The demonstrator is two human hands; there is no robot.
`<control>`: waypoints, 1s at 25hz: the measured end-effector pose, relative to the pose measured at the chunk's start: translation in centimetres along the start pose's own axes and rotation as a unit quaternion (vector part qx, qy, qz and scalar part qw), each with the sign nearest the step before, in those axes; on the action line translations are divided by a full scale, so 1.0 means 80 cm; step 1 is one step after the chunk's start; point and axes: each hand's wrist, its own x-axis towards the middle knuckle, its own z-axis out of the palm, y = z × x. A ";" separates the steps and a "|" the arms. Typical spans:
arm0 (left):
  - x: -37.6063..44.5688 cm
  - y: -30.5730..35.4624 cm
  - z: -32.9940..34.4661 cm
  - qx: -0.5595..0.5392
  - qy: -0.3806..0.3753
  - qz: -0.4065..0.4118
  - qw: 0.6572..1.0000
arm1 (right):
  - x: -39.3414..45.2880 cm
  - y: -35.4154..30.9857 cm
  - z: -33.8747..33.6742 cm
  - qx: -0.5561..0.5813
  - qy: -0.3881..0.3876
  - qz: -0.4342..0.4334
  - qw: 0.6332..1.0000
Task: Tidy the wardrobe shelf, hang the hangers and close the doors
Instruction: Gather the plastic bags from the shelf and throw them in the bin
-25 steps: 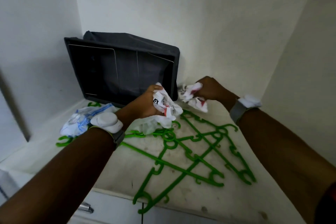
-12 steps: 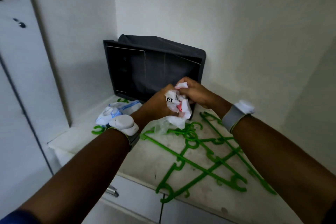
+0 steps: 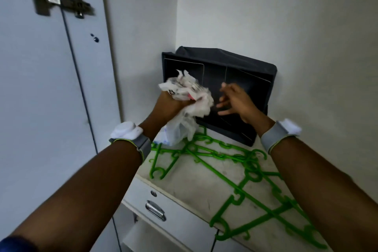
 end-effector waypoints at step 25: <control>-0.016 -0.117 -0.136 -0.081 -0.075 -0.088 0.990 | -0.039 0.067 0.159 -0.428 0.010 -0.174 0.887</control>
